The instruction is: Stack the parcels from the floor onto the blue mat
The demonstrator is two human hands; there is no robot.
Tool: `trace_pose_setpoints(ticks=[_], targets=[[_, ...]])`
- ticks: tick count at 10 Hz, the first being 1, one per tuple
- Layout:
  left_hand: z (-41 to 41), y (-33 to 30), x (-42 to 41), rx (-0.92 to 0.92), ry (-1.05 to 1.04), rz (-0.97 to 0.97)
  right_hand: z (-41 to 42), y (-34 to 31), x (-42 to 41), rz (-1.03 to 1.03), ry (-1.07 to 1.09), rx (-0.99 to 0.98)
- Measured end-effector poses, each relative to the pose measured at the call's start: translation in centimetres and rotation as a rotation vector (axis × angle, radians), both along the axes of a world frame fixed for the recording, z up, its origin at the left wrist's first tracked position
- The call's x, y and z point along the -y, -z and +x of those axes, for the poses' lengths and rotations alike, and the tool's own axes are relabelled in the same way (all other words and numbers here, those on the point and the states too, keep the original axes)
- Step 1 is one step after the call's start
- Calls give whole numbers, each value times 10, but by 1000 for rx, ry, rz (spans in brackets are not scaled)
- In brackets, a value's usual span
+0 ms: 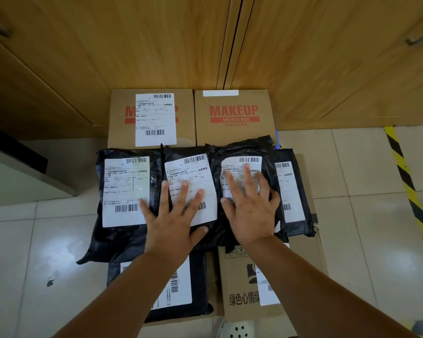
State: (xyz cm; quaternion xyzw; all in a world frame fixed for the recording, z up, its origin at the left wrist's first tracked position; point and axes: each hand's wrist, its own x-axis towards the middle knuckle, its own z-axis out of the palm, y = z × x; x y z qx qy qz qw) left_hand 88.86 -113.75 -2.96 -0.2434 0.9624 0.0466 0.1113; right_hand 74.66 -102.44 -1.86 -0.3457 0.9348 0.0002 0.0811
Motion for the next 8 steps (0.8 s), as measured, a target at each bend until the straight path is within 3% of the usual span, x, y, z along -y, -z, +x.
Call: trace_pose_setpoints(ticks=[4,7,8], targets=[[-1,1,2,83,-7,130,11,9,5,-33,-33,197],[1,-52,16,160,-7,263,-8,-40,5,129,-109,448],[16,-78,19,156,-15,184,-8,-66,-6,156,-70,440]])
